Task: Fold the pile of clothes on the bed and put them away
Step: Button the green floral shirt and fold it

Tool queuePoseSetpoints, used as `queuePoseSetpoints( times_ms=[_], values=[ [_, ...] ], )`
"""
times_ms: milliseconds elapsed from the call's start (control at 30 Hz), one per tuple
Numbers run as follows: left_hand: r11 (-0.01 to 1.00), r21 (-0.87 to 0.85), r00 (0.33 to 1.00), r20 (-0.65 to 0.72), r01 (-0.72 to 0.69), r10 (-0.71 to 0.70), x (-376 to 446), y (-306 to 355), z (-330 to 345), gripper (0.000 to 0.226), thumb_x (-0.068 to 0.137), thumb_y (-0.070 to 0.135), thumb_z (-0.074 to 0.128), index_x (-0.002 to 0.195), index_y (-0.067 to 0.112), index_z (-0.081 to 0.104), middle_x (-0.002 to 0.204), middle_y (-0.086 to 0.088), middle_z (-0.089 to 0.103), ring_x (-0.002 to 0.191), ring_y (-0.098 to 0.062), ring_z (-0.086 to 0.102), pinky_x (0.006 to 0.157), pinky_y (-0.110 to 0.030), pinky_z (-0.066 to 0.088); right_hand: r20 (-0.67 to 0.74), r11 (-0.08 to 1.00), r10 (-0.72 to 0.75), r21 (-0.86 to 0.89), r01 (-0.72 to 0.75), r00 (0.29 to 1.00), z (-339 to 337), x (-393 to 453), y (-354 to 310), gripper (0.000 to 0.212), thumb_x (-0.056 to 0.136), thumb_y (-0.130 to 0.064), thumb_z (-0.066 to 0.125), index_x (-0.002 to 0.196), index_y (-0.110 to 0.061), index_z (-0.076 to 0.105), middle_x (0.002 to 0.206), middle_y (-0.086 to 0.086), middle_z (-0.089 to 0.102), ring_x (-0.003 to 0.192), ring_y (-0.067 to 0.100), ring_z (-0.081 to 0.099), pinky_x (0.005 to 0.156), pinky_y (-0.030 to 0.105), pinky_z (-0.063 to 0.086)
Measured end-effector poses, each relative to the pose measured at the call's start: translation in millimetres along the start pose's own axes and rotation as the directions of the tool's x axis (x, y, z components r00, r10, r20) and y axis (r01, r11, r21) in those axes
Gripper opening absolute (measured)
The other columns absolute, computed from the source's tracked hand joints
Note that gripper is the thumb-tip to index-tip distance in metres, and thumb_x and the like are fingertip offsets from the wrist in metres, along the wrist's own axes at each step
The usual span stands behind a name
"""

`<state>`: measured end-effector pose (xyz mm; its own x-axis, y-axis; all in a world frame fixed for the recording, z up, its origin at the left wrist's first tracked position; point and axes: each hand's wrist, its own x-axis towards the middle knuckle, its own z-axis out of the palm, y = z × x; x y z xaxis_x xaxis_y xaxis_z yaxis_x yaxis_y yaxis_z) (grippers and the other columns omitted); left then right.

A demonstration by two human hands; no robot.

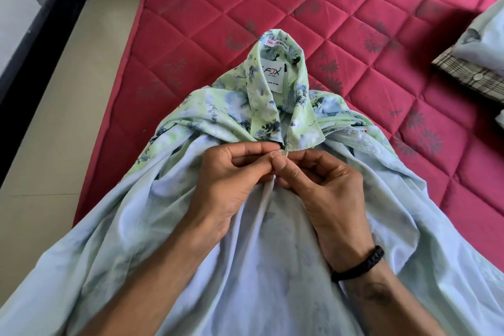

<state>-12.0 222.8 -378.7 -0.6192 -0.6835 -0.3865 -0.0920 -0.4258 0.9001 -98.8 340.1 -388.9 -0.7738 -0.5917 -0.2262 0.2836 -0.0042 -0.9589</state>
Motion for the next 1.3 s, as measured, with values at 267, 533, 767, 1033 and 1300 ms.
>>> queuePoseSetpoints(
  times_ms=[267, 533, 767, 1033, 1300],
  values=[
    [0.965, 0.206, 0.986, 0.006, -0.163, 0.166, 1.7, -4.9, -1.0, 0.013, 0.086, 0.006, 0.081, 0.099, 0.01, 0.081, 0.088, -0.004, 0.08, 0.085, -0.017, 0.076, 0.085, -0.03, 0.061, -0.007, 0.984, 0.176, 0.01, -0.176, 0.984, -5.0, 6.4, -2.0, 0.009, 0.094, -0.009, 0.072, 0.092, -0.002, 0.076, 0.074, 0.01, 0.073, 0.064, 0.013, 0.064, 0.064, 0.021, 0.057],
    [0.987, 0.09, 0.989, -0.054, -0.13, 0.136, 0.0, -3.6, 5.0, 0.014, 0.085, 0.004, 0.081, 0.097, 0.011, 0.08, 0.081, -0.007, 0.078, 0.072, -0.012, 0.071, 0.072, -0.021, 0.059, 0.103, 0.974, 0.212, 0.052, -0.219, 0.972, -7.5, 7.2, -7.7, 0.014, 0.102, -0.013, 0.062, 0.102, 0.0, 0.068, 0.083, 0.005, 0.069, 0.074, 0.01, 0.062, 0.067, 0.022, 0.053],
    [0.974, 0.129, 0.98, -0.041, -0.186, 0.193, -1.6, -4.9, 3.3, 0.014, 0.086, 0.006, 0.082, 0.098, 0.013, 0.081, 0.083, -0.004, 0.079, 0.078, -0.013, 0.074, 0.08, -0.028, 0.061, 0.079, 0.979, 0.178, 0.084, -0.185, 0.981, -5.2, 5.0, -8.2, 0.012, 0.1, -0.011, 0.064, 0.101, -0.001, 0.07, 0.083, 0.007, 0.072, 0.075, 0.011, 0.065, 0.07, 0.023, 0.055],
    [0.918, 0.263, 0.952, -0.005, -0.296, 0.308, 0.1, -9.4, 1.9, 0.013, 0.086, 0.006, 0.081, 0.097, 0.015, 0.081, 0.086, 0.003, 0.08, 0.082, -0.013, 0.077, 0.08, -0.026, 0.061, 0.068, 0.976, 0.163, 0.132, -0.171, 0.984, -6.2, 4.6, -6.1, 0.009, 0.096, -0.008, 0.067, 0.094, -0.002, 0.073, 0.082, 0.009, 0.072, 0.075, 0.012, 0.064, 0.069, 0.021, 0.054],
    [0.931, 0.243, 0.95, -0.086, -0.272, 0.3, 2.7, -15.9, 0.1, 0.013, 0.088, 0.011, 0.081, 0.097, 0.021, 0.081, 0.087, 0.005, 0.08, 0.084, -0.013, 0.077, 0.083, -0.033, 0.061, 0.082, 0.996, 0.08, 0.043, -0.084, 0.993, -6.8, 2.4, -0.3, 0.013, 0.09, -0.012, 0.074, 0.1, -0.009, 0.082, 0.089, 0.012, 0.076, 0.08, 0.017, 0.064, 0.071, 0.023, 0.053]
  ],
)
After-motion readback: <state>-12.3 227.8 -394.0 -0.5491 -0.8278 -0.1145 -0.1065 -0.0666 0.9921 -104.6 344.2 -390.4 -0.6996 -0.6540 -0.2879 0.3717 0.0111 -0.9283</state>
